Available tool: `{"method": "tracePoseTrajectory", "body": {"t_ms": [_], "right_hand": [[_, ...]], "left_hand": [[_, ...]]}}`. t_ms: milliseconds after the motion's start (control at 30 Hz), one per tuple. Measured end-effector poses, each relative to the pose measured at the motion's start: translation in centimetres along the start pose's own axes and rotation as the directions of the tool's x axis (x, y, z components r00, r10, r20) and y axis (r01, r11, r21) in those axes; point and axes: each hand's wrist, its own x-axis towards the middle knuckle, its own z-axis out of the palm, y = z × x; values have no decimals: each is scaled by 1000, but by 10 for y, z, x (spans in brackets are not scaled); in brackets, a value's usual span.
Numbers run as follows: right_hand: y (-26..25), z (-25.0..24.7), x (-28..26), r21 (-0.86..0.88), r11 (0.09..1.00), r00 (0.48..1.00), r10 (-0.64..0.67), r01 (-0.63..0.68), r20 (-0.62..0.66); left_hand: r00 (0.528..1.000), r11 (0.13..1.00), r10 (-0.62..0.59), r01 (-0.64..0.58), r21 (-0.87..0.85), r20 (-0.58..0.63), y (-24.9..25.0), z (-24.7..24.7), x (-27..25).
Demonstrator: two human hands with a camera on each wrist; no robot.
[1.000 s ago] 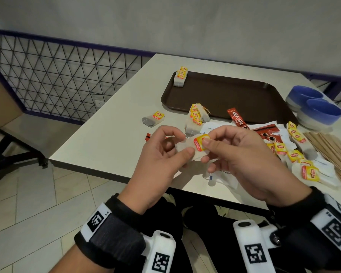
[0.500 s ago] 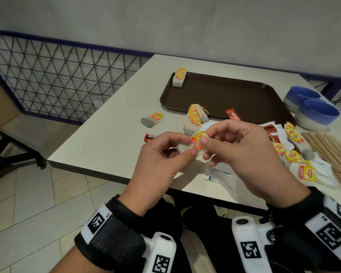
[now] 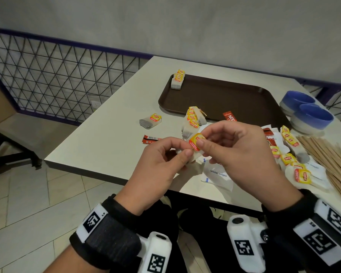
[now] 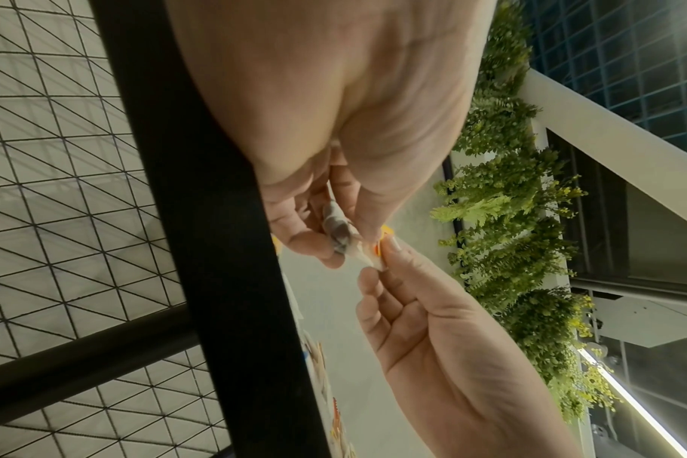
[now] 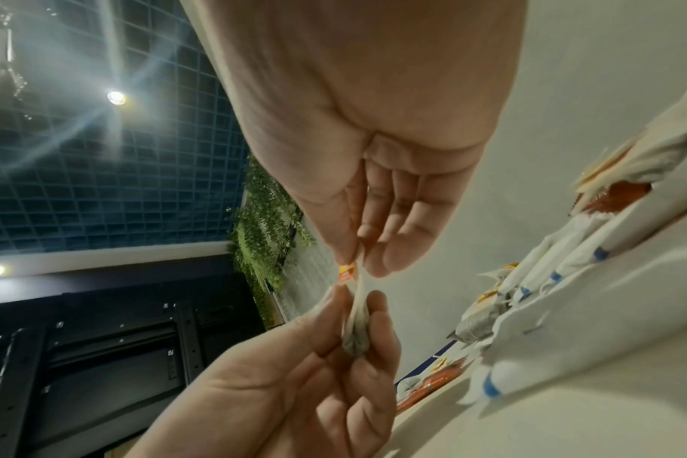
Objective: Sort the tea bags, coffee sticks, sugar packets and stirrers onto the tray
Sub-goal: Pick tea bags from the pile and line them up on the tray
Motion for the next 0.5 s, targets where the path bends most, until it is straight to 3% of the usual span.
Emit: {"method": "tracePoseTrajectory", "body": {"t_ms": [200, 500], "right_hand": [[-4, 0, 1, -92, 995, 999, -37, 37, -1], [-9, 4, 1, -398, 876, 958, -286, 272, 25]], "left_hand": [[1000, 999, -15, 15, -36, 20, 1, 0, 1], [999, 994, -30, 33, -102, 35, -1, -1, 2]]}}
